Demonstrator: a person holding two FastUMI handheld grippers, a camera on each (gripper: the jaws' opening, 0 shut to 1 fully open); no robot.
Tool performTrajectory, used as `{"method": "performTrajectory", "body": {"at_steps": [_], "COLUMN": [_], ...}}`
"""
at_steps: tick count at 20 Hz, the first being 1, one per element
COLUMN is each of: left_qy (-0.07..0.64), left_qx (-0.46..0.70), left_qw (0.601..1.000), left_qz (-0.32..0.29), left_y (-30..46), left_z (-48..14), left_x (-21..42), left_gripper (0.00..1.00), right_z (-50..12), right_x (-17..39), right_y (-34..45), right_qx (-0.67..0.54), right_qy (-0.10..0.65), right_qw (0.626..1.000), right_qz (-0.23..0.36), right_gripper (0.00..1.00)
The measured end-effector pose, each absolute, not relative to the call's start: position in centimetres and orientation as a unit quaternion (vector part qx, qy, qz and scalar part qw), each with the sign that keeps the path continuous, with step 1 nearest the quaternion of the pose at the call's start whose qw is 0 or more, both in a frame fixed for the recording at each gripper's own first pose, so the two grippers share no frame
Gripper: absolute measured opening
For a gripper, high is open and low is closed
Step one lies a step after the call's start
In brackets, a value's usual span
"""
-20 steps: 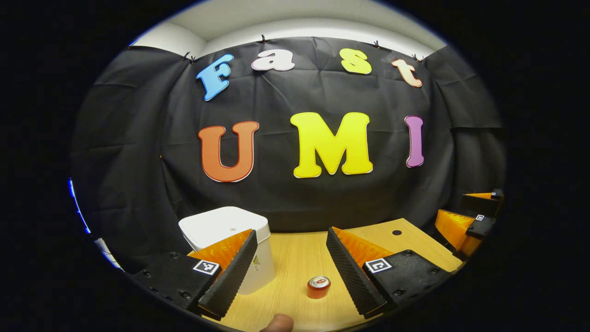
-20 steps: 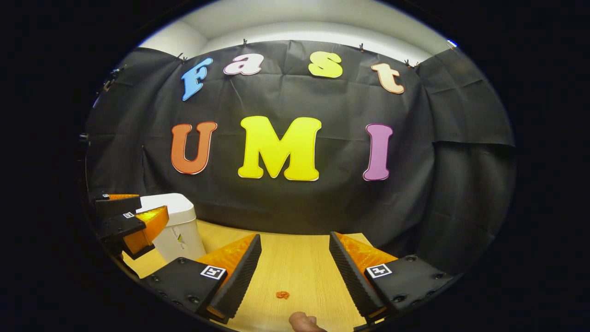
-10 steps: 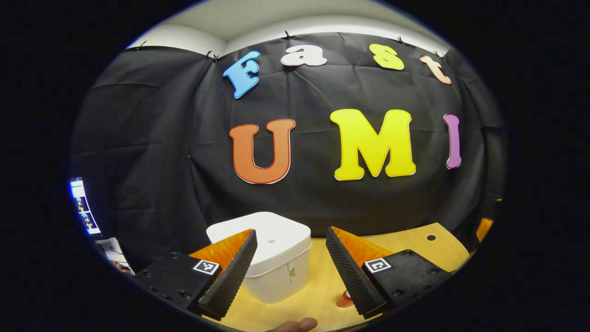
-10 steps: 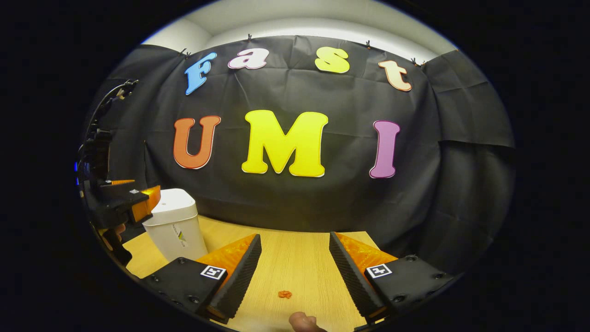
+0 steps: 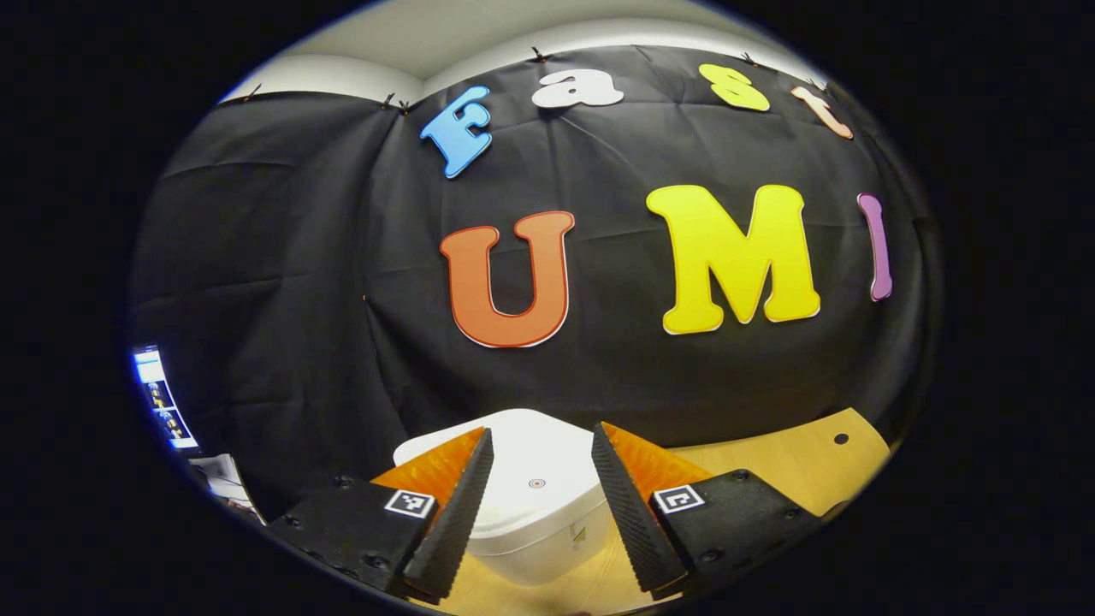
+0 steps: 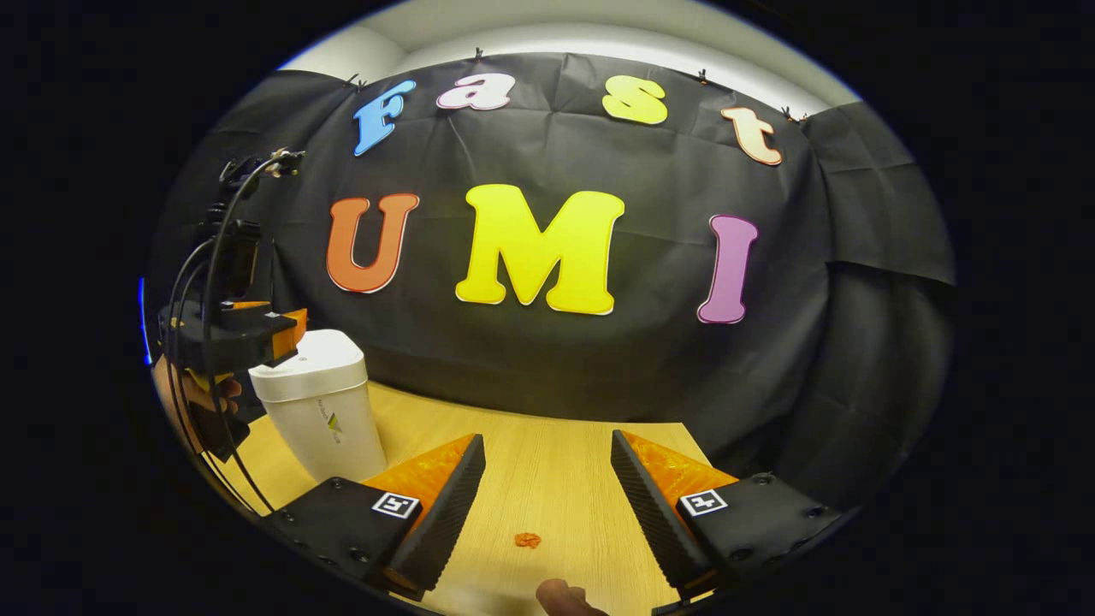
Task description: Press the lid of the desktop garbage bin to open it, pick up the crumpled paper on the desktop and throw it into the bin, then pick up the pop can on the desktop and drop it into the bin, and finally close the garbage bin lid.
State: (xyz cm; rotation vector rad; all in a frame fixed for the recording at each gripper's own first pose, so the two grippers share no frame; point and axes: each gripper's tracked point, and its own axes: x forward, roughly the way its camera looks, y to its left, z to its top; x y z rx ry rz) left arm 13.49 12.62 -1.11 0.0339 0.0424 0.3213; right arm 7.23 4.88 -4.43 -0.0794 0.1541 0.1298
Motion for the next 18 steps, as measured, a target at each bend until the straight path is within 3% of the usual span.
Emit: {"method": "performTrajectory", "body": {"at_steps": [2, 5, 8, 9, 18], "left_qy": [0.031, 0.053, 0.077, 0.085, 0.113], "left_qx": [0.009, -0.010, -0.022, -0.023, -0.049], "left_qw": [0.985, 0.982, 0.979, 0.978, 0.975], "left_qz": [0.171, 0.182, 0.188, 0.187, 0.184], "left_y": [13.4, 14.1, 14.9, 14.9, 15.2], "left_z": [-1.7, -3.1, -5.1, -5.5, -8.0], "left_x": [14.4, 15.4, 16.4, 16.7, 17.4], "left_gripper": [0.70, 0.44, 0.36, 0.25, 0.08], "right_z": [-4.9, -5.4, -5.7, -6.1, -7.3], "right_x": [7.6, 8.0, 8.6, 8.8, 9.8], "right_y": [5.1, 5.2, 5.4, 5.4, 5.6], "right_qx": [-0.042, -0.043, -0.049, -0.052, -0.054], "right_qy": [0.086, 0.095, 0.100, 0.103, 0.124], "right_qw": [0.993, 0.992, 0.992, 0.991, 0.989], "right_qz": [0.066, 0.065, 0.065, 0.063, 0.058], "right_gripper": [0.94, 0.94, 0.94, 0.94, 0.94]}}
